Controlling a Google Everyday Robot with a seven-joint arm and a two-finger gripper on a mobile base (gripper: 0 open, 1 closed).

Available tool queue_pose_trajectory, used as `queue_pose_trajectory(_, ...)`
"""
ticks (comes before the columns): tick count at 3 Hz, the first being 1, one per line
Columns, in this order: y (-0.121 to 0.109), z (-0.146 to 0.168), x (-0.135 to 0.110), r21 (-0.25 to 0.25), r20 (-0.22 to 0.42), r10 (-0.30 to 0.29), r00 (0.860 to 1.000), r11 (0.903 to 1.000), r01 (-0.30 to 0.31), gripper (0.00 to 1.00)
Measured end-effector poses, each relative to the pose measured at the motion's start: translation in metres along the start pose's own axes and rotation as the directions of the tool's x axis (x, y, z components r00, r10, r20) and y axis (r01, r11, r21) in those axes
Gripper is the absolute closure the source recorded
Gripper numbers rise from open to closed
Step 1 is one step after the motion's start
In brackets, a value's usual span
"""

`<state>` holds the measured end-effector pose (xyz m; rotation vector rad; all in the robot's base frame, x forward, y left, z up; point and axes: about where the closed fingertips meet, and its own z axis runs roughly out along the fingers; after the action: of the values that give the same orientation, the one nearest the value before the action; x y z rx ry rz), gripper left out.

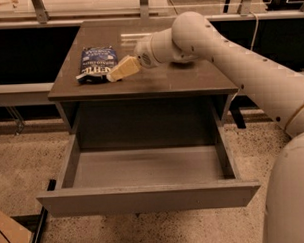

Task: Place blue chip bag into top drawer

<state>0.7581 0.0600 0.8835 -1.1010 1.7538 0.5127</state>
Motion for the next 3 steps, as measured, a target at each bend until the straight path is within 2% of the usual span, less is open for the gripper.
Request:
queue_pose_trajectory(1,0.0,0.047,-0.002,-0.042,0.032,0.041,0.999,0.9983,-0.04,0.0)
queue_pose_trajectory(2,0.01,0.076,-0.004,-0.086,0.024,0.033,0.999,0.9958,-0.031,0.0)
queue_pose_trajectory(3,0.037,0.107,0.004,-0.156,-0.03,-0.003,1.0,0.9878,-0.002,0.03)
